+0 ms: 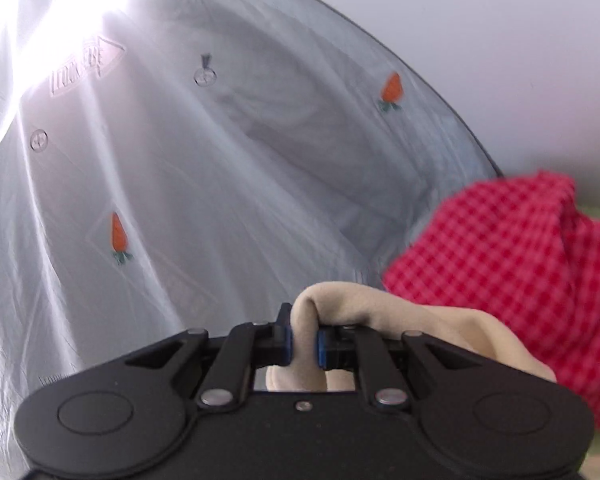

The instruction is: Fold clothes

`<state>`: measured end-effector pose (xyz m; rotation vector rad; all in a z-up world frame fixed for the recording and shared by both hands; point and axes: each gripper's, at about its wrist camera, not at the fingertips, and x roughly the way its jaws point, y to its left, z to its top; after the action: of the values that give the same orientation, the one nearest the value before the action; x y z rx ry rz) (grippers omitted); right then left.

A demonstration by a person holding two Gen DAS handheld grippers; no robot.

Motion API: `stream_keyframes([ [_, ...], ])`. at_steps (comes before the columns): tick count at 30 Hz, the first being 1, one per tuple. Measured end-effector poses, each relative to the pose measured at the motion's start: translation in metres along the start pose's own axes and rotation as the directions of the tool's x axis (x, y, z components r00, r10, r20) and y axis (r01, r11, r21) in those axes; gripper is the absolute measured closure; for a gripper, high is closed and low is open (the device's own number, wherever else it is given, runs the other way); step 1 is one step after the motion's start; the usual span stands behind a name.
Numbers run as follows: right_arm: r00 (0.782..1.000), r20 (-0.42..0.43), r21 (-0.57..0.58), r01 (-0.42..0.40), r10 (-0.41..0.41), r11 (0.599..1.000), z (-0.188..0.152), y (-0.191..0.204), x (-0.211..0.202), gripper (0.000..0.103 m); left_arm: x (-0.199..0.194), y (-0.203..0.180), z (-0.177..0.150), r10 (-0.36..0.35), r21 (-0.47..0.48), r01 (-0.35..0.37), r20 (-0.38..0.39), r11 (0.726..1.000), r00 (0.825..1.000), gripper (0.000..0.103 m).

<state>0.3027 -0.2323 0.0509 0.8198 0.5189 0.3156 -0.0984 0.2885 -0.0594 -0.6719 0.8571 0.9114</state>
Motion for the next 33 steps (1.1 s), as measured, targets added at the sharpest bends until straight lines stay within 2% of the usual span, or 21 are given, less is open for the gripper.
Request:
stream_keyframes([
  [3, 0.991, 0.131, -0.063, 0.041, -0.033, 0.997, 0.040, 0.009, 0.001, 0.091, 0.002, -0.006, 0.000, 0.006, 0.004, -0.006, -0.004, 1.000, 1.000, 0.025],
  [7, 0.950, 0.305, -0.138, 0.108, -0.061, 0.985, 0.093, 0.022, 0.002, 0.090, 0.007, -0.014, -0.005, 0.017, 0.015, -0.017, -0.027, 1.000, 1.000, 0.025],
  [8, 0.943, 0.293, -0.161, 0.209, -0.156, 0.964, 0.096, 0.012, 0.017, 0.085, 0.009, -0.016, -0.006, 0.019, 0.018, -0.018, -0.034, 1.000, 0.999, 0.025],
  [9, 0.933, 0.243, -0.204, 0.316, -0.265, 0.926, 0.095, 0.002, 0.035, 0.076, 0.009, -0.017, -0.006, 0.021, 0.022, -0.020, -0.037, 1.000, 0.999, 0.025],
  [10, 0.905, 0.189, -0.261, 0.421, -0.382, 0.869, 0.091, -0.007, 0.052, 0.072, 0.008, -0.018, -0.007, 0.024, 0.026, -0.023, -0.033, 0.999, 0.999, 0.025],
  [11, 0.859, 0.170, -0.312, 0.511, -0.482, 0.801, 0.082, -0.015, 0.063, 0.071, 0.008, -0.019, -0.008, 0.027, 0.030, -0.026, -0.030, 0.999, 0.999, 0.025],
  [12, 0.838, 0.172, -0.378, 0.542, -0.518, 0.751, 0.066, -0.022, 0.065, 0.070, 0.007, -0.019, -0.008, 0.031, 0.032, -0.030, -0.029, 0.999, 0.999, 0.025],
  [13, 0.832, 0.201, -0.402, 0.551, -0.517, 0.731, 0.055, -0.022, 0.060, 0.063, 0.007, -0.019, -0.008, 0.035, 0.033, -0.034, -0.028, 0.999, 0.999, 0.025],
  [14, 0.826, 0.229, -0.424, 0.560, -0.514, 0.711, 0.043, -0.023, 0.054, 0.042, 0.007, -0.018, -0.008, 0.038, 0.036, -0.037, -0.031, 0.999, 0.999, 0.025],
  [15, 0.820, 0.257, -0.446, 0.570, -0.511, 0.691, 0.031, -0.023, 0.048, 0.029, 0.008, -0.018, -0.008, 0.040, 0.040, -0.039, -0.033, 0.998, 0.999, 0.025],
  [16, 0.814, 0.285, -0.466, 0.579, -0.506, 0.669, 0.019, -0.023, 0.042, 0.029, 0.007, -0.018, -0.008, 0.041, 0.042, -0.039, -0.034, 0.998, 0.999, 0.025],
  [18, 0.814, 0.310, -0.508, 0.579, -0.491, 0.638, 0.001, -0.018, 0.029, 0.029, 0.006, -0.016, -0.008, 0.035, 0.044, -0.034, -0.033, 0.998, 0.999, 0.025],
  [20, 0.805, 0.328, -0.525, 0.590, -0.494, 0.613, -0.018, -0.008, 0.016, 0.028, 0.002, -0.015, -0.009, 0.020, 0.043, -0.019, -0.026, 0.999, 0.999, 0.025],
  [24, 0.839, 0.304, -0.610, 0.535, -0.450, 0.584, -0.063, 0.012, -0.005, 0.022, -0.006, -0.005, -0.012, -0.004, 0.039, 0.005, -0.013, 0.999, 1.000, 0.025],
  [26, 0.866, 0.253, -0.653, 0.482, -0.432, 0.584, -0.092, 0.021, -0.010, 0.021, -0.010, 0.004, -0.016, -0.010, 0.034, 0.010, -0.013, 0.999, 1.000, 0.025],
  [28, 0.881, 0.186, -0.676, 0.436, -0.434, 0.595, -0.119, 0.025, -0.010, 0.021, -0.015, 0.018, -0.019, -0.009, 0.027, 0.010, -0.015, 1.000, 1.000, 0.025],
  [30, 0.892, 0.122, -0.706, 0.386, -0.435, 0.593, -0.154, 0.030, -0.016, 0.021, -0.019, 0.034, -0.023, -0.005, 0.020, 0.006, -0.018, 1.000, 1.000, 0.025],
  [33, 0.896, 0.041, -0.747, 0.321, -0.442, 0.582, -0.204, 0.036, -0.023, 0.021, -0.022, 0.064, -0.026, 0.011, 0.005, -0.010, -0.026, 1.000, 1.000, 0.025],
])
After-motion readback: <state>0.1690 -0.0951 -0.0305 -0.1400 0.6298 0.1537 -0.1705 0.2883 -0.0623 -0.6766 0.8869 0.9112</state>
